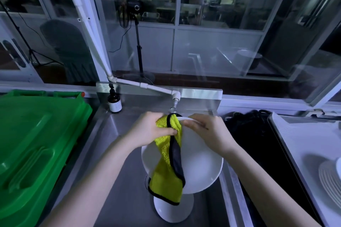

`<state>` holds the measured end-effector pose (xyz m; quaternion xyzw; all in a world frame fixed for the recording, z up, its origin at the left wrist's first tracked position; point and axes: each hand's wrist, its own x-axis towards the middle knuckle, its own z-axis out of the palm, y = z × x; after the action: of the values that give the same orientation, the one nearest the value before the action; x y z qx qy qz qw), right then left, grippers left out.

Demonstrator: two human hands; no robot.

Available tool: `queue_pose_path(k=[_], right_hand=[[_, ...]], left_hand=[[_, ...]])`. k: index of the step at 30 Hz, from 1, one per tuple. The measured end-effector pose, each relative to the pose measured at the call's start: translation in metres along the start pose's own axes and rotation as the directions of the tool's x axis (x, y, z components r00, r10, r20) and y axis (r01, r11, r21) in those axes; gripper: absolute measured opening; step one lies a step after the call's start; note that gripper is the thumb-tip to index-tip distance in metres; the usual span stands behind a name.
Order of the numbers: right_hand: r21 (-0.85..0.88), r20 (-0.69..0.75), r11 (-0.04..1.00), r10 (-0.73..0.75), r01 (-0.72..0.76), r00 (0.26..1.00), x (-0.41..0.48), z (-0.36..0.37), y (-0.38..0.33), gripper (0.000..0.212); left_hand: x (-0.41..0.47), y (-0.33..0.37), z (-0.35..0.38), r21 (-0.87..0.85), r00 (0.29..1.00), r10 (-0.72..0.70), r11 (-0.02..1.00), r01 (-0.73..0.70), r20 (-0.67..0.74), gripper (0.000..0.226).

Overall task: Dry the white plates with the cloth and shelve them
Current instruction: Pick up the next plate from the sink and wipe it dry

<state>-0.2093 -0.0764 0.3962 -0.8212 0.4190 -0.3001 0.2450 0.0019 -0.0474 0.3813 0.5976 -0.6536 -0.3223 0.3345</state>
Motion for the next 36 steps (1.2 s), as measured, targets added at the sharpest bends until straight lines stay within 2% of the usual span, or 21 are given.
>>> queue_pose_path(k=[2,3,5,6,7,8,10,12,14,17,19,20,23,25,28,29,31,32,33,34,36], right_hand=[[0.064,-0.125,0.995,0.08,-0.072,0.989,0.0,-0.005,0.004,0.046],[0.161,-0.22,0.978,0.164,-0.131,0.962,-0.001,-0.005,0.006,0.051],[0.46,-0.357,0.862,0.398,-0.212,0.845,-0.004,0.004,0.007,0.054],[0.604,-0.374,0.767,0.513,-0.217,0.773,-0.006,0.012,0.004,0.054],[0.705,-0.364,0.676,0.604,-0.214,0.709,-0.008,0.022,0.002,0.054],[0.757,-0.344,0.614,0.664,-0.222,0.664,-0.012,0.032,0.002,0.053],[0.766,-0.294,0.587,0.683,-0.263,0.669,-0.021,0.042,0.008,0.051],[0.709,-0.241,0.644,0.603,-0.286,0.76,-0.025,0.035,0.013,0.042],[0.638,-0.182,0.727,0.463,-0.254,0.868,-0.018,0.013,0.01,0.016],[0.255,-0.005,0.949,0.193,-0.185,0.981,0.004,-0.012,0.001,0.02],[0.023,0.121,0.998,0.048,-0.051,0.992,0.012,-0.013,-0.005,0.036],[-0.025,0.143,1.0,-0.003,0.007,0.99,0.014,-0.011,-0.007,0.04],[-0.018,0.059,0.993,-0.117,0.118,0.991,0.009,-0.005,-0.007,0.042],[0.052,-0.014,0.997,-0.056,0.056,0.998,0.006,-0.005,-0.002,0.045],[0.337,-0.182,0.928,0.229,-0.158,0.956,-0.006,0.004,0.008,0.053],[0.48,-0.235,0.851,0.359,-0.213,0.903,-0.011,0.013,0.01,0.054],[0.738,-0.291,0.628,0.626,-0.248,0.724,-0.018,0.034,0.008,0.051],[0.813,-0.294,0.532,0.726,-0.237,0.622,-0.019,0.045,0.007,0.048],[0.845,-0.288,0.48,0.779,-0.235,0.557,-0.019,0.053,0.008,0.044],[0.842,-0.276,0.476,0.784,-0.255,0.556,-0.02,0.058,0.011,0.041],[0.776,-0.239,0.552,0.706,-0.306,0.666,-0.021,0.057,0.019,0.038]], left_hand=[[-0.007,-0.008,0.007,-0.256,0.976,-0.094,0.966,0.042,-0.194,0.009],[-0.011,-0.011,0.012,-0.421,0.939,-0.197,0.905,0.063,-0.282,0.007],[-0.015,-0.014,0.025,-0.738,0.831,-0.442,0.672,0.057,-0.338,0.004],[-0.015,-0.012,0.032,-0.825,0.774,-0.535,0.565,0.03,-0.338,0.006],[-0.016,-0.013,0.036,-0.848,0.726,-0.589,0.53,0.015,-0.355,0.008],[-0.017,-0.014,0.039,-0.824,0.701,-0.597,0.566,0.023,-0.391,0.01],[-0.021,-0.018,0.036,-0.739,0.717,-0.536,0.672,0.041,-0.447,0.009],[-0.024,-0.02,0.026,-0.709,0.745,-0.495,0.704,0.043,-0.447,0.008],[-0.024,-0.018,0.015,-0.627,0.798,-0.413,0.777,0.058,-0.438,0.013],[-0.017,-0.005,0.002,-0.329,0.917,-0.141,0.944,0.012,-0.373,0.019],[-0.011,0.004,-0.003,-0.15,0.967,0.026,0.986,-0.065,-0.253,0.02],[-0.008,0.006,-0.004,-0.114,0.979,0.06,0.99,-0.084,-0.195,0.02],[-0.007,0.005,0.0,-0.147,0.985,0.083,0.983,-0.106,-0.154,0.017],[-0.01,-0.001,0.003,-0.226,0.97,0.04,0.97,-0.095,-0.238,0.013],[-0.02,-0.015,0.012,-0.525,0.891,-0.226,0.851,-0.017,-0.395,0.019],[-0.022,-0.02,0.019,-0.636,0.845,-0.347,0.771,0.01,-0.407,0.017],[-0.026,-0.024,0.041,-0.794,0.72,-0.588,0.602,0.084,-0.369,0.015],[-0.027,-0.025,0.051,-0.831,0.653,-0.676,0.542,0.127,-0.342,0.017],[-0.028,-0.025,0.058,-0.843,0.606,-0.725,0.514,0.158,-0.328,0.018],[-0.029,-0.025,0.061,-0.846,0.587,-0.743,0.503,0.175,-0.32,0.019],[-0.027,-0.03,0.055,-0.848,0.606,-0.737,0.498,0.184,-0.301,0.016]])
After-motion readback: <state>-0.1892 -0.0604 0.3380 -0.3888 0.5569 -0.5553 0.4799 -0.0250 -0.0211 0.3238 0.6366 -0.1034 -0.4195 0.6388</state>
